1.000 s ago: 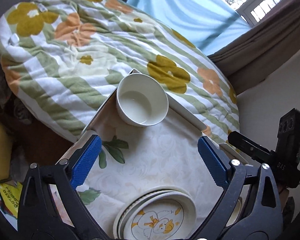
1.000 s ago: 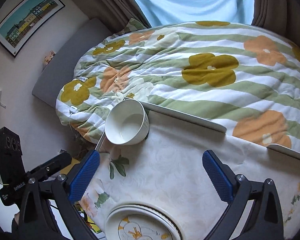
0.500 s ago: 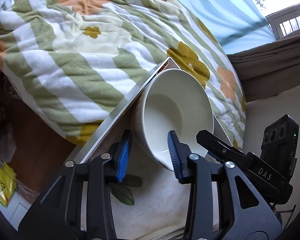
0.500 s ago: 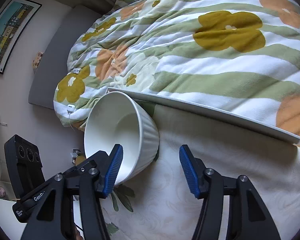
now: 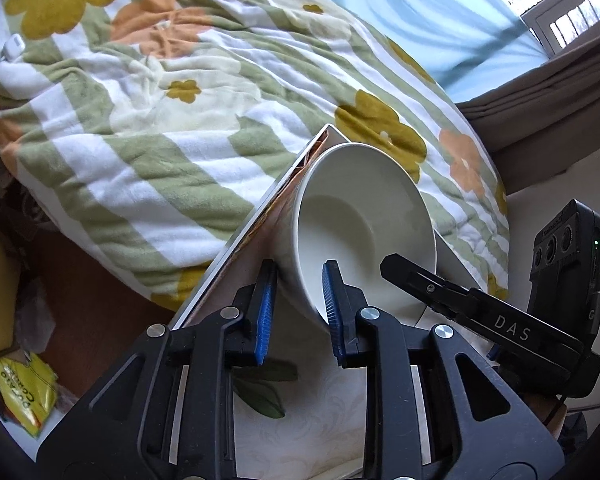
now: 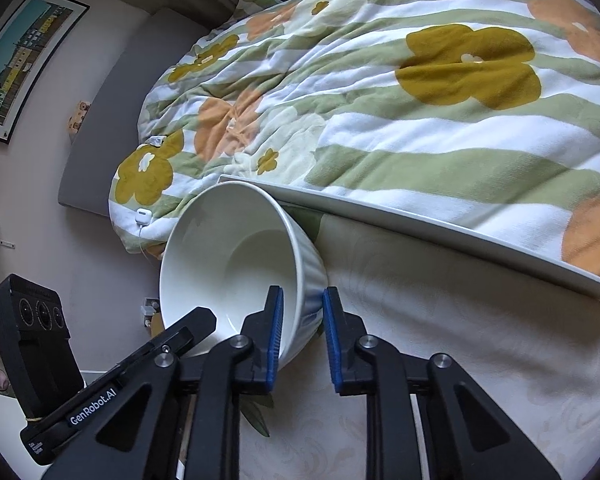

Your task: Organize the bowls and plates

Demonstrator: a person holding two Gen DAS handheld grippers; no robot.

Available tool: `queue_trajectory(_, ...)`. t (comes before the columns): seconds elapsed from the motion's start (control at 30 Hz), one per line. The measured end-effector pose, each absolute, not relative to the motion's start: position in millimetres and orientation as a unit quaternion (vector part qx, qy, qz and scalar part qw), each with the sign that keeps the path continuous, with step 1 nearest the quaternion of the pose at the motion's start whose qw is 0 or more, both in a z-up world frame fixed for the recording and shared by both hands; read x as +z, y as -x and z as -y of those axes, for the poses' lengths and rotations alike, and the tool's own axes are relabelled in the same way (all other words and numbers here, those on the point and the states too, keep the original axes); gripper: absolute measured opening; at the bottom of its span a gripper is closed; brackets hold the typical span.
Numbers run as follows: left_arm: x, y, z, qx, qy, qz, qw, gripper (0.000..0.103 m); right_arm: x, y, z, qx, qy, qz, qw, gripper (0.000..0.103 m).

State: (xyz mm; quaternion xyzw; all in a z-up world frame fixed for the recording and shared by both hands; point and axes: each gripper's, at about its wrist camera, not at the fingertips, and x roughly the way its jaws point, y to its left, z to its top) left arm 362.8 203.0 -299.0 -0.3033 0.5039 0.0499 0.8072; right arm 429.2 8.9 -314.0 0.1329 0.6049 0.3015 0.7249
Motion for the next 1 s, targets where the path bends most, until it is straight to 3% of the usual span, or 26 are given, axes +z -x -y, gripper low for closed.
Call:
queue_trajectory(0.43,-218.8,-319.6,-135.6,0.023,0.245,-0.463,0.852,0.021,-240.4,-373.8,56.4,0.307,-0.161,-0.535,0.771,0.019)
queue_trajectory(0.7,-158.6,-257.0,-41.9,-0.014,0.217,-0.439,0.872,0.021,-187.7,-307.6,142.0,0.289,-0.171,-0.494,0.802,0.019)
queue_trajectory(1.0,-135.4,-186.3,83.8,-0.067,0.197,-0.440,0.874,0.021,-162.6,-227.3,255.0,0.242,-0.178,-0.476,0.827,0.018)
